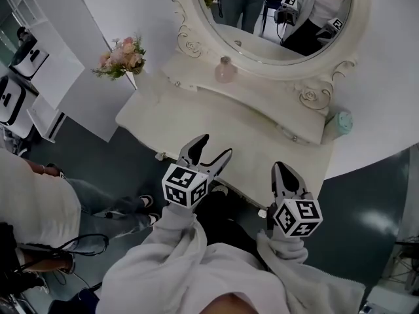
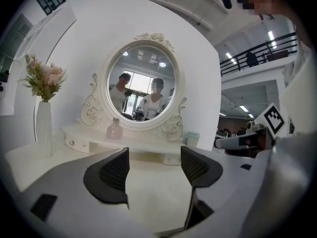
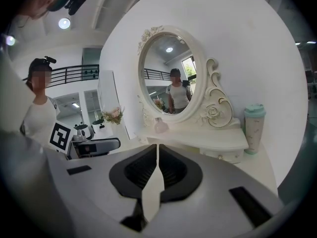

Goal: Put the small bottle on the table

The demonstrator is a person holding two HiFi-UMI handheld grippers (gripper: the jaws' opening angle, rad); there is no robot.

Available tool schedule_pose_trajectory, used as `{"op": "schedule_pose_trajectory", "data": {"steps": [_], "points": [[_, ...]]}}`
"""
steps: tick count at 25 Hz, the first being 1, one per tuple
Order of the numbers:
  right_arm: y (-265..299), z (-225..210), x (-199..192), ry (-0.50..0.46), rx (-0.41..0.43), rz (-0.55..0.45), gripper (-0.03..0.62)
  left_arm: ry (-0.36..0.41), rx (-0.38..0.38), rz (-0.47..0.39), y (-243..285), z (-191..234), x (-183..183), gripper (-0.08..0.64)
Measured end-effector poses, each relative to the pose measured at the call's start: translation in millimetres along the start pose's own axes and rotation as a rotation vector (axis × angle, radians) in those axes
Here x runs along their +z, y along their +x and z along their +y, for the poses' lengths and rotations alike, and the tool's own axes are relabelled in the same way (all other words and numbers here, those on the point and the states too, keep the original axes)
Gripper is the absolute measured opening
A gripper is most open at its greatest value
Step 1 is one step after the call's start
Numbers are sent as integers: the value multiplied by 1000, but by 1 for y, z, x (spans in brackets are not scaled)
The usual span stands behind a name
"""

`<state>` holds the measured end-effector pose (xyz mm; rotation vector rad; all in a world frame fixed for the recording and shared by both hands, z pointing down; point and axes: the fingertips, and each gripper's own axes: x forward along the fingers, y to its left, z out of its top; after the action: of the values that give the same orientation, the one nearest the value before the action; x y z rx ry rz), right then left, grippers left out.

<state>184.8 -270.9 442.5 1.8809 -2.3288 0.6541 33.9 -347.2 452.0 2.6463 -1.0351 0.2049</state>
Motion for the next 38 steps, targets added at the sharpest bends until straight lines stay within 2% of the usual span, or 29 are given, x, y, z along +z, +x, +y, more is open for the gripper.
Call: {"op": "schedule_pose_trajectory", "data": {"steps": [6, 8, 10, 12, 18, 24, 38], "points": [[-21, 4, -5, -14, -24, -24, 38, 35, -17, 13, -26, -25, -7, 309], [-27, 4, -6, -21, -36, -34, 38, 53, -4, -6, -31, -30, -4, 237], [-34, 2, -5, -30, -58, -49, 38, 76, 23, -29, -34, -31, -1, 117], [-43, -2, -1, -43, -87, -70, 38, 89, 28, -52, -35, -34, 3, 30], [-63, -11, 10, -93, -154, -131, 32, 89, -47, -64, -25, -48, 7, 15], [-73, -22, 9, -69, -201, -147, 32, 86, -84, -55, -16, -54, 6, 15], [-81, -28, 7, -47, -227, -154, 32, 95, -96, -35, -9, -62, -1, 15]]}}
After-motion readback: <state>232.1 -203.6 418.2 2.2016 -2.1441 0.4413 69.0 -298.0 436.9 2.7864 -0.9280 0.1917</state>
